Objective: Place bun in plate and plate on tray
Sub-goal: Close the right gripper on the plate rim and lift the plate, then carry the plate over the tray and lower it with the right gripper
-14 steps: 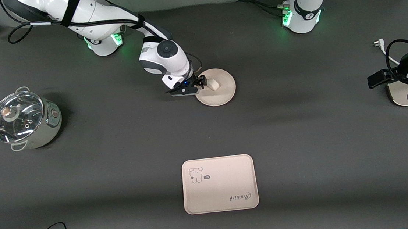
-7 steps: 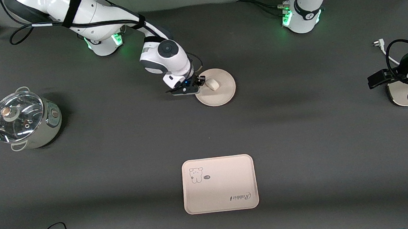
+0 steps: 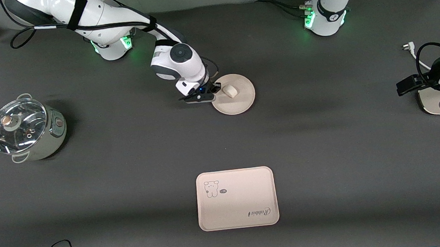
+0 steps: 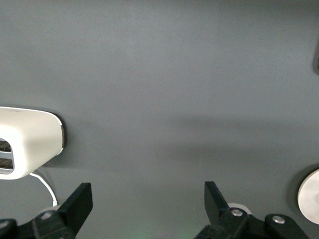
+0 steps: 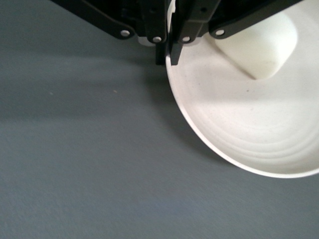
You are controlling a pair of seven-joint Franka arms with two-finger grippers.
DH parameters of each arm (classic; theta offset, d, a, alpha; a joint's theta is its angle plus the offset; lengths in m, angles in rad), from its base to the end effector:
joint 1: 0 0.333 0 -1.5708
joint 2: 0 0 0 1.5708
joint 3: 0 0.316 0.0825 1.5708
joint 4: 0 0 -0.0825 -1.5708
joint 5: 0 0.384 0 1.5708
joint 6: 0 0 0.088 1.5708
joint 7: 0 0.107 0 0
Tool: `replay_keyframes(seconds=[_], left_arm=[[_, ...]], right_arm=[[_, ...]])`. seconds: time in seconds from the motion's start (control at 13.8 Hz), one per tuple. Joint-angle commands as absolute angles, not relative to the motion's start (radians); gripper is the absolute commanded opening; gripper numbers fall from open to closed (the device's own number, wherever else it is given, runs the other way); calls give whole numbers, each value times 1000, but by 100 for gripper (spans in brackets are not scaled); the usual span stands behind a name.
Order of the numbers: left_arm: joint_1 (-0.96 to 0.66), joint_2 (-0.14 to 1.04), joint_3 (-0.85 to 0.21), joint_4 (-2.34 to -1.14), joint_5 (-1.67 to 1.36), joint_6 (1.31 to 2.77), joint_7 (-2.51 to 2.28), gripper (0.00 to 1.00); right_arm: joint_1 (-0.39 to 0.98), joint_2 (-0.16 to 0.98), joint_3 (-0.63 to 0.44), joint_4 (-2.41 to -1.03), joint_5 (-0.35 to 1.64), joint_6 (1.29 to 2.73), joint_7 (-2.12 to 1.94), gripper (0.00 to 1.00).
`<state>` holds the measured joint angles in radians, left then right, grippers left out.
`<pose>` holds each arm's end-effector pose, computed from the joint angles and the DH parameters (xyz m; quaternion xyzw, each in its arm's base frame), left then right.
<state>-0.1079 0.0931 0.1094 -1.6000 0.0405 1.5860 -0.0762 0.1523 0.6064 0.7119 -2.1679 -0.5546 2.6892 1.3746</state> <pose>0.5787 0.0026 0.5596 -0.9976 -0.0374 0.0523 0.0273 0.3497 0.4456 0.1867 -0.9941 0.0632 0.0223 0.0851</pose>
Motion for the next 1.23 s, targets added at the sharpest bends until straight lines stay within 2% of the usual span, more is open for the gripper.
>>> replay_keyframes(seconds=[0.0, 0.36, 0.8, 0.94, 1.16], left_arm=[[-110, 86, 114, -1609, 34, 1597, -81, 100], [-115, 86, 114, -1609, 34, 1594, -84, 100], [-109, 84, 115, -1609, 34, 1595, -84, 100], [-109, 84, 115, -1609, 34, 1597, -84, 100], [-109, 86, 117, -1609, 34, 1600, -84, 100]], right_arm=[[150, 624, 710, -2119, -592, 2675, 1407, 0], [141, 629, 713, -2059, -586, 2626, 1401, 0], [121, 682, 742, -1919, -575, 2554, 1362, 0], [101, 713, 770, -1835, -545, 2514, 1324, 0], [103, 735, 770, -1639, -393, 2384, 1166, 0]])
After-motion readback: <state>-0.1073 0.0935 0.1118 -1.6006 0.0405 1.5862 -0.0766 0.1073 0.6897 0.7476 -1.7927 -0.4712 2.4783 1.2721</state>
